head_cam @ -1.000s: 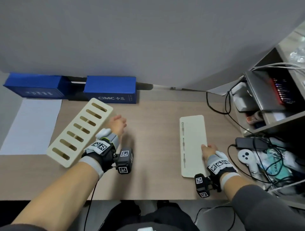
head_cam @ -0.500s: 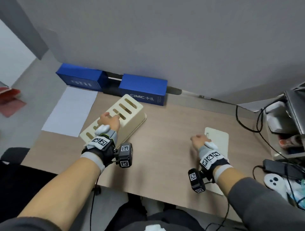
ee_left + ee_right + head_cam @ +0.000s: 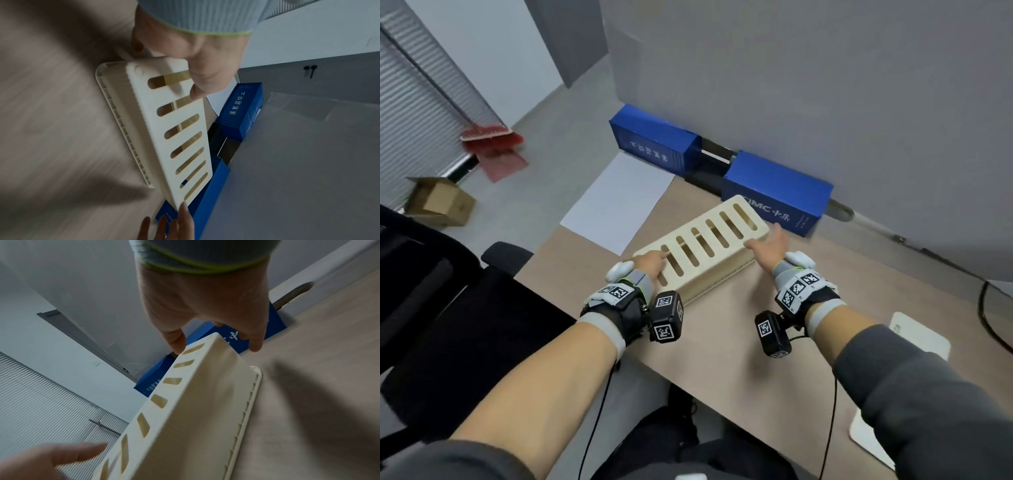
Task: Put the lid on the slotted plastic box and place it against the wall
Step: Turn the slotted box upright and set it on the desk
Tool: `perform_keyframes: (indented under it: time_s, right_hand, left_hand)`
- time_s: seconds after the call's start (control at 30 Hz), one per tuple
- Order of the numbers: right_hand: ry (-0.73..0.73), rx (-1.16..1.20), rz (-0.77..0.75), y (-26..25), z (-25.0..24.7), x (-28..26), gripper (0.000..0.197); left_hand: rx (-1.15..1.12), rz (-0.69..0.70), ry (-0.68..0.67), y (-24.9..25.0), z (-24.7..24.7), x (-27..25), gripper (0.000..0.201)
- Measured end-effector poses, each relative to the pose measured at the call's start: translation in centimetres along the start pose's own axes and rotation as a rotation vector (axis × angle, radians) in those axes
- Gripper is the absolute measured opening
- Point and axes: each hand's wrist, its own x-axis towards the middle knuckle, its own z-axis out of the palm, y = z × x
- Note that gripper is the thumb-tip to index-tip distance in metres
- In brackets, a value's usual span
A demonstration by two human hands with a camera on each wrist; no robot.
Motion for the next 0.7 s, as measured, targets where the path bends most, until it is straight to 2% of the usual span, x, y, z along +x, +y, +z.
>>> perform_keyframes:
  time_s: [0.07, 0.17, 0.23, 0.33, 0.47, 0.57, 0.7]
  right_hand:
    - [-0.037, 0.036, 0.010, -0.6, 0.2, 0.9, 0.093]
    - [-0.120, 0.048, 0.030, -1.2, 0.3, 1.7, 0.095]
    - [-0.142, 0.017, 0.055, -0.9, 0.0, 2.0, 0.099]
    - [-0.142, -0.046, 0.144, 1.5, -0.7, 3.4, 0.108]
    - [-0.189, -0.025, 0.285, 1.3, -3.2, -1.1, 0.078]
    - [-0.142, -0.026, 0.337, 2.9, -5.1, -3.1, 0.077]
    - [-0.066, 0.123, 0.376, 4.4, -8.2, -4.3, 0.077]
  left_hand:
    - [0.082, -0.038, -0.001, -0.1, -0.7, -0.3, 0.028]
    - [0.047, -0.049, -0.053, 0.0, -1.5, -0.1, 0.034]
    - [-0.033, -0.086, -0.118, 0.2, -1.7, 0.5, 0.045]
    - [-0.112, -0.083, -0.110, 0.7, -1.5, 1.2, 0.029]
    - [-0.075, -0.038, -0.157, 1.7, 0.0, -0.4, 0.019]
    - [-0.047, 0.016, -0.135, 1.6, 1.7, -1.6, 0.016]
    - [0.025, 0.037, -0.217, 1.3, 4.1, -0.8, 0.039]
